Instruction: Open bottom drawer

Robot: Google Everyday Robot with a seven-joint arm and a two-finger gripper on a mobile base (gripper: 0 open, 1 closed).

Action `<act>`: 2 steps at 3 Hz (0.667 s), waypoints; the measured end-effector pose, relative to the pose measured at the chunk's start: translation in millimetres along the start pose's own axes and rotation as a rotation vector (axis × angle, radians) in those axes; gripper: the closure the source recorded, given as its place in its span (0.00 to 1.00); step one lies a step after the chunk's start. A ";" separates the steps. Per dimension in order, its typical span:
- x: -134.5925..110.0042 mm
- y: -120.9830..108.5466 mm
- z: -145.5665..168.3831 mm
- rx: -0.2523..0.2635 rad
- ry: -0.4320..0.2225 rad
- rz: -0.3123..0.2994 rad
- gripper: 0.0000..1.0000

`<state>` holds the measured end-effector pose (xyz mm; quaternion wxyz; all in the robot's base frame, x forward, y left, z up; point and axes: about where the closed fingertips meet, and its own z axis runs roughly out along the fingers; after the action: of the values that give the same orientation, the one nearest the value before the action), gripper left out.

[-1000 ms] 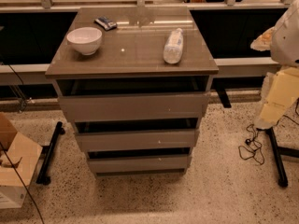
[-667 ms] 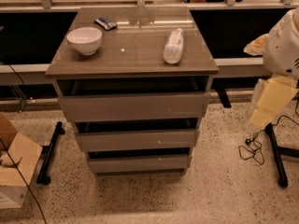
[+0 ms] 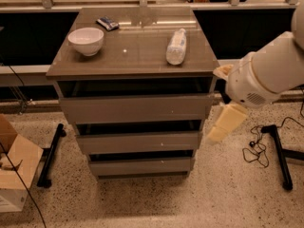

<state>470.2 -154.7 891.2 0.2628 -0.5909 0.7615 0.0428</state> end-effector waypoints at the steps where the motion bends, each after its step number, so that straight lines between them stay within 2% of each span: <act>1: -9.7 -0.7 73.5 -0.068 -0.102 0.059 0.00; 2: -9.7 -0.7 73.5 -0.068 -0.102 0.059 0.00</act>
Offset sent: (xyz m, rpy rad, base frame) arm 0.0205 0.0312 -0.0461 0.1016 0.0425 0.0090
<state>498.1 -118.7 832.6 0.2798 -0.5737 0.7624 0.1067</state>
